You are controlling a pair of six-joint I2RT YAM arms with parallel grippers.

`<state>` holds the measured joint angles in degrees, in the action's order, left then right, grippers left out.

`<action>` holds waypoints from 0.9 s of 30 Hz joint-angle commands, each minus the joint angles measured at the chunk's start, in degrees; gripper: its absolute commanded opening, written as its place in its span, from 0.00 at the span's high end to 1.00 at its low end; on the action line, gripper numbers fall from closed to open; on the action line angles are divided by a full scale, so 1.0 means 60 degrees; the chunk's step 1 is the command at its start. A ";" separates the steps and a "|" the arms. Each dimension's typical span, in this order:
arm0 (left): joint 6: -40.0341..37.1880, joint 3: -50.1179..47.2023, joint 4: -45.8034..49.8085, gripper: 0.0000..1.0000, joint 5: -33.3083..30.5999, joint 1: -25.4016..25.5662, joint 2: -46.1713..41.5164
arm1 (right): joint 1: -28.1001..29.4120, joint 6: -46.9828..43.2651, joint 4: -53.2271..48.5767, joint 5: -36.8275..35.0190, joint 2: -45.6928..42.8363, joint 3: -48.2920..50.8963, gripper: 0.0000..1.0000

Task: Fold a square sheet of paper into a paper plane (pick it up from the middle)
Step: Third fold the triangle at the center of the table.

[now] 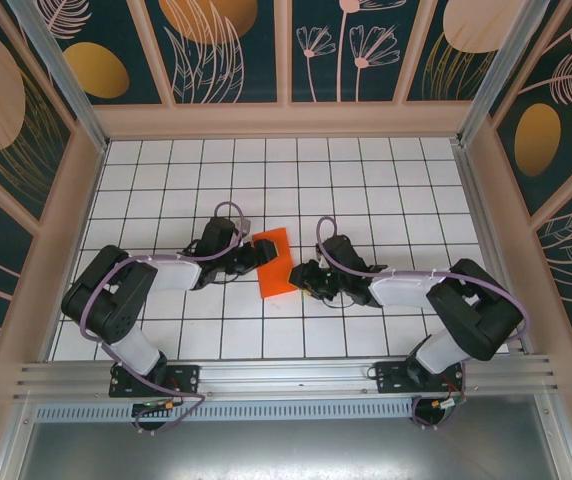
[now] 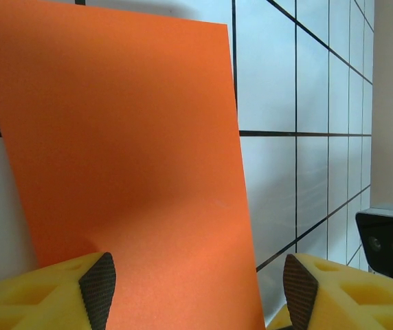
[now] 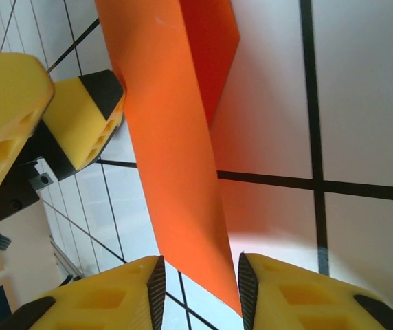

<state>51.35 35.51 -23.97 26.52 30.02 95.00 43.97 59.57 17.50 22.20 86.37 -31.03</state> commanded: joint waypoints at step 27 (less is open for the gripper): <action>-0.1031 0.0488 0.0774 0.41 -0.0239 0.0043 -0.0524 | 0.0291 0.0387 -0.0834 -0.0631 -0.0262 -0.0008 1.00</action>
<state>49.06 35.73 -21.63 26.06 30.02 94.50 45.39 62.28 15.88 20.18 86.41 -31.00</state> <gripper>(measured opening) 0.600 0.054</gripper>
